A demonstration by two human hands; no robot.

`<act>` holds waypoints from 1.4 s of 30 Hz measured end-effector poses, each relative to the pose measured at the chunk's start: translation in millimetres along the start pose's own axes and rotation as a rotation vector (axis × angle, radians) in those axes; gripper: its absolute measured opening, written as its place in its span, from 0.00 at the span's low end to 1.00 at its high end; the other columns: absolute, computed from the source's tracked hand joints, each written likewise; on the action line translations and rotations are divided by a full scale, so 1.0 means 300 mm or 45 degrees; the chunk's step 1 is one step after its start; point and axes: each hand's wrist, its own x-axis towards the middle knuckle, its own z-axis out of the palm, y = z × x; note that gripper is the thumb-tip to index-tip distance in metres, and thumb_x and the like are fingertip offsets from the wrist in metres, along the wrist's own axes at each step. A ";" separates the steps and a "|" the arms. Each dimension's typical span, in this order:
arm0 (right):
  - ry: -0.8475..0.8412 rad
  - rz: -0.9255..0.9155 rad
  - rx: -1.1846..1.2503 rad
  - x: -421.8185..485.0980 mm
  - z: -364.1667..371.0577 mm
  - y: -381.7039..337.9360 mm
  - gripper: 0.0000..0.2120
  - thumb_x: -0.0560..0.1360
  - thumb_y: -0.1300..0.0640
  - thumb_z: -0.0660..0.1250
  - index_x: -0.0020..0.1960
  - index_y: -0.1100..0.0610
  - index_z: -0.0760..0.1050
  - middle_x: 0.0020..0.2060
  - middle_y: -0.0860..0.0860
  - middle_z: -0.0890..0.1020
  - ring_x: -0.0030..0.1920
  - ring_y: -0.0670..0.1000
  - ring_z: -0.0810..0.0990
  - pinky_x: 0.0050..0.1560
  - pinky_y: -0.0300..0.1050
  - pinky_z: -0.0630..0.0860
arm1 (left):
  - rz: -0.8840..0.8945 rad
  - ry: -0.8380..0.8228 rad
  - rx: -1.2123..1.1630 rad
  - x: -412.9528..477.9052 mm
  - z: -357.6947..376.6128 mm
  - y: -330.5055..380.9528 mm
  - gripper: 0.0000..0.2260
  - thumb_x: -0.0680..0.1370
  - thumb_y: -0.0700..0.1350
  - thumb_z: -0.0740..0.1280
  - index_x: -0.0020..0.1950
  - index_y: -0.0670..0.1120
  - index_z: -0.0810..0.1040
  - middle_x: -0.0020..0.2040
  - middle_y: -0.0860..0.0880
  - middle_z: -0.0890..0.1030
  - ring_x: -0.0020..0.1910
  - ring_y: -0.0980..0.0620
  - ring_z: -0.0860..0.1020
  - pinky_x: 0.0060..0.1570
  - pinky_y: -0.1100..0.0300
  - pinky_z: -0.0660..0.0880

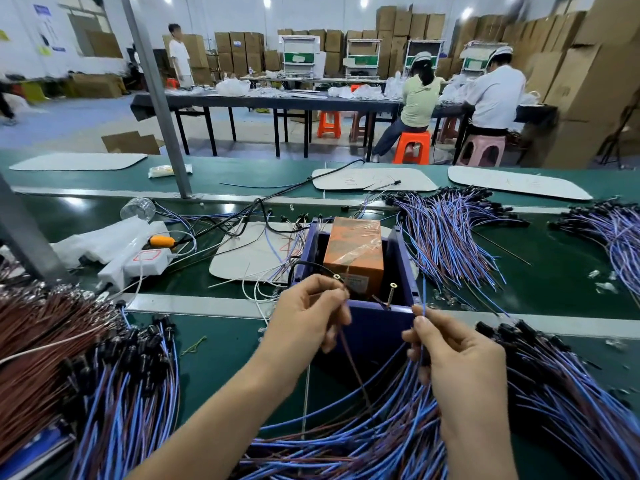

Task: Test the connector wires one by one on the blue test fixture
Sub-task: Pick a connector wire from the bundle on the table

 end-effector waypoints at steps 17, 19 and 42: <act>-0.062 -0.070 -0.321 0.009 0.011 0.025 0.09 0.76 0.62 0.68 0.50 0.49 0.82 0.26 0.47 0.82 0.22 0.41 0.71 0.33 0.41 0.71 | 0.062 0.108 0.646 0.060 -0.117 -0.076 0.09 0.78 0.46 0.67 0.38 0.47 0.79 0.26 0.53 0.79 0.23 0.60 0.71 0.30 0.65 0.66; -0.066 -0.069 -0.312 0.008 0.011 0.025 0.09 0.76 0.62 0.68 0.50 0.49 0.82 0.26 0.47 0.82 0.22 0.40 0.72 0.34 0.40 0.70 | 0.060 0.103 0.617 0.062 -0.115 -0.076 0.08 0.78 0.46 0.67 0.39 0.47 0.79 0.27 0.52 0.79 0.23 0.60 0.70 0.30 0.64 0.66; -0.182 -0.118 -0.141 -0.022 -0.011 -0.026 0.10 0.74 0.60 0.70 0.37 0.50 0.84 0.29 0.51 0.83 0.24 0.45 0.74 0.24 0.37 0.68 | 0.050 -0.015 0.221 -0.015 -0.106 0.025 0.02 0.76 0.38 0.68 0.44 0.44 0.81 0.33 0.47 0.83 0.24 0.56 0.73 0.26 0.66 0.72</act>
